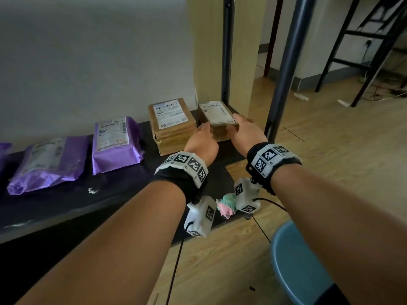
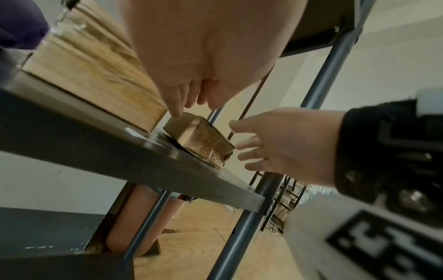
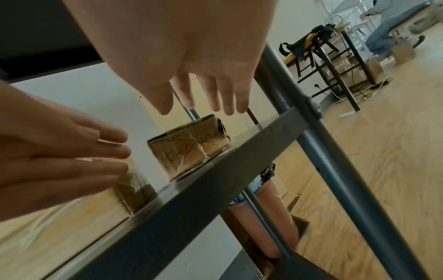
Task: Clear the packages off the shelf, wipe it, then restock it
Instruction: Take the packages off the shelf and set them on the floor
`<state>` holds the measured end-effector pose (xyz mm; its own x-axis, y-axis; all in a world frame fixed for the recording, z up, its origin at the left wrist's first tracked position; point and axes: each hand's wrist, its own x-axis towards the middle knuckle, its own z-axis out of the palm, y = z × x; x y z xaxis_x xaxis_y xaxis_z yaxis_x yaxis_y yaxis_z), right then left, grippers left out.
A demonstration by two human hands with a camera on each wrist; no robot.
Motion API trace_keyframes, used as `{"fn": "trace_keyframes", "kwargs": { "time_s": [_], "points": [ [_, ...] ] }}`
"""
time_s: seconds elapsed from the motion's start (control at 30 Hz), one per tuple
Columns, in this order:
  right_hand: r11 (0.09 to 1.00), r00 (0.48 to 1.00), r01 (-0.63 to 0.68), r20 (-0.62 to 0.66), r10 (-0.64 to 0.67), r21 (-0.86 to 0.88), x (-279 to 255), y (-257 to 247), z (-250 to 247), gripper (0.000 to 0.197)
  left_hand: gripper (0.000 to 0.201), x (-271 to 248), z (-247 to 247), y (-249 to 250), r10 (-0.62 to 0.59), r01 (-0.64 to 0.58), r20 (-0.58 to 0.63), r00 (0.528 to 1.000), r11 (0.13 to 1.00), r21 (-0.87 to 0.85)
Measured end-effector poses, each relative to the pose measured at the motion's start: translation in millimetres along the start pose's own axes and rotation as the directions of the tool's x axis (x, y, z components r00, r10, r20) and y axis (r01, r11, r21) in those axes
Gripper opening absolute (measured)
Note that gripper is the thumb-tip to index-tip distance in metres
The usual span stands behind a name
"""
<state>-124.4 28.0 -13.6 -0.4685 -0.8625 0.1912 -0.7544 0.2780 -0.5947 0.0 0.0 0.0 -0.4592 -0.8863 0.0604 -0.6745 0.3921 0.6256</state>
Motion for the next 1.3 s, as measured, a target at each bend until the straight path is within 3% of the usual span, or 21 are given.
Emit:
{"fn": "trace_keyframes", "kwargs": {
  "time_s": [0.17, 0.43, 0.6, 0.87, 1.0, 1.17, 1.3],
  "points": [
    [0.997, 0.998, -0.070, -0.005, 0.070, -0.021, 24, 5, 13, 0.045, 0.047, 17, 11, -7, -0.021, 0.022, 0.063, 0.998, 1.000, -0.016],
    [0.986, 0.986, -0.168, -0.002, 0.168, -0.020, 41, 11, 24, 0.039, 0.039, 19, 15, -11, -0.032, 0.040, 0.059, 0.998, 0.988, -0.150],
    [0.977, 0.978, -0.197, -0.047, 0.201, 0.078, 30, 5, 20, 0.037, 0.042, 4, 6, -1, -0.046, 0.058, 0.048, 0.998, 0.961, -0.270],
    [0.902, 0.943, -0.268, -0.099, 0.318, 0.339, -27, -15, -3, 0.036, 0.036, -42, -11, 11, -0.092, 0.068, -0.045, 0.995, 0.922, -0.380],
    [0.876, 0.938, -0.220, -0.153, 0.311, 0.430, -66, -22, -9, 0.039, 0.029, -69, -18, 10, -0.110, 0.036, -0.142, 0.984, 0.895, -0.444],
    [0.881, 0.963, -0.194, -0.088, 0.255, 0.431, -120, -29, -5, 0.078, 0.032, -107, -14, -12, -0.167, 0.062, -0.154, 0.974, 0.848, -0.526],
    [0.913, 0.973, -0.200, -0.034, 0.226, 0.356, -160, -21, 13, 0.069, 0.039, -141, -5, -41, -0.182, 0.123, -0.082, 0.980, 0.873, -0.471]
  ]
}}
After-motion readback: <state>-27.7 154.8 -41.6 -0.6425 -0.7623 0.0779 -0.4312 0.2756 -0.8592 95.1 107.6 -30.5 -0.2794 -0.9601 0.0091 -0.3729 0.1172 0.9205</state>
